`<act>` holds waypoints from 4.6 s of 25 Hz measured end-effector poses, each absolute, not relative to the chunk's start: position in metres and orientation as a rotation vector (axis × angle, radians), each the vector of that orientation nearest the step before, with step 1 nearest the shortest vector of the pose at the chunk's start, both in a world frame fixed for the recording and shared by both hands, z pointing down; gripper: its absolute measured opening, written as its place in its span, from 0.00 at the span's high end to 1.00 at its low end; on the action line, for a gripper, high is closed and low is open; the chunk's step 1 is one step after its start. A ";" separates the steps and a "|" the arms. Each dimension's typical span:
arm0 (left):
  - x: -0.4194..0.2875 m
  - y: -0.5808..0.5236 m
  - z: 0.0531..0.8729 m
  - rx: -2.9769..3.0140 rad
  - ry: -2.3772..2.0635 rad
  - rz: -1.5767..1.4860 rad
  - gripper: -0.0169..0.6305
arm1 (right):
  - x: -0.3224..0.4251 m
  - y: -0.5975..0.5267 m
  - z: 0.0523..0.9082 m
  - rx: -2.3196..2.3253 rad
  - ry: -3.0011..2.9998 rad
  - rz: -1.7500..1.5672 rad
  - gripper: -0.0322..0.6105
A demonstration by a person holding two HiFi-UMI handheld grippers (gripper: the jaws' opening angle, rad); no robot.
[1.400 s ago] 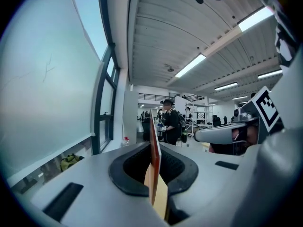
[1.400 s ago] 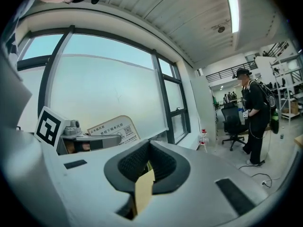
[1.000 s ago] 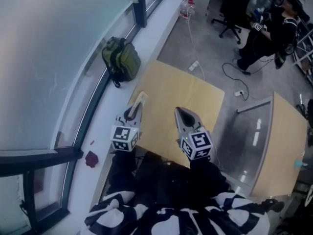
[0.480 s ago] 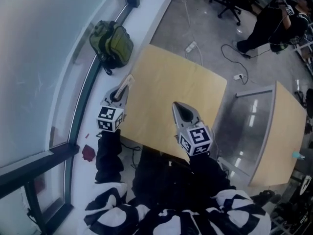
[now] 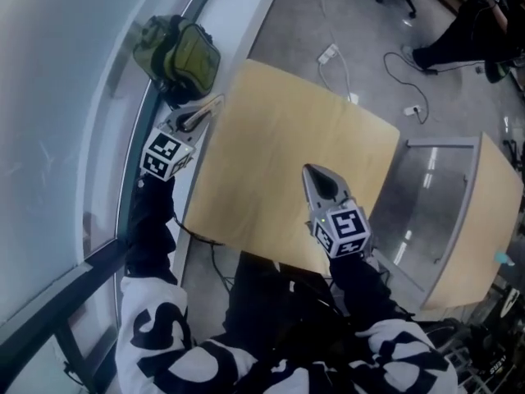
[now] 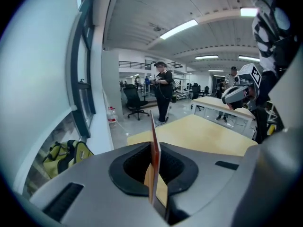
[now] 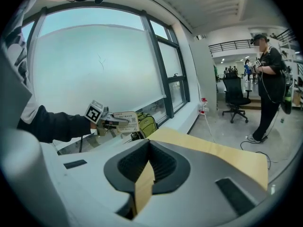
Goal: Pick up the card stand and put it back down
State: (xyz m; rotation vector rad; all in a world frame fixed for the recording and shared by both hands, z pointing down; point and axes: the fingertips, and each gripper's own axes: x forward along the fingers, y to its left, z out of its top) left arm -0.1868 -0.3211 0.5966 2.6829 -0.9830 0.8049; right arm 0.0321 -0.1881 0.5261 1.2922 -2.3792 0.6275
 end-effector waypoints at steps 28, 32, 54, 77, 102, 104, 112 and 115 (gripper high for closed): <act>-0.005 -0.394 0.667 2.828 0.267 0.589 0.95 | 0.010 -0.233 0.588 1.352 -2.359 0.836 0.93; -0.004 -0.398 0.665 2.804 0.240 0.539 0.95 | 0.006 -0.232 0.589 1.350 -2.371 0.834 0.93; -0.111 -0.381 0.564 2.818 -0.530 0.408 0.93 | 0.044 -0.186 0.519 1.413 -2.440 0.725 0.93; -0.088 -0.120 0.390 2.759 -1.329 0.170 0.93 | 0.060 -0.078 0.387 1.401 -2.745 0.501 0.93; -0.038 -0.039 0.340 2.622 -1.717 -0.007 0.97 | 0.067 -0.025 0.357 1.470 -2.649 0.144 0.93; -0.038 -0.039 0.340 2.629 -1.731 0.014 0.97 | 0.064 -0.025 0.357 1.465 -2.654 0.157 0.93; -0.032 -0.036 0.350 2.650 -1.664 0.027 0.97 | 0.062 -0.021 0.359 1.455 -2.658 0.167 0.93; -0.021 -0.032 0.358 2.666 -1.614 0.047 0.97 | 0.067 -0.018 0.360 1.472 -2.646 0.174 0.93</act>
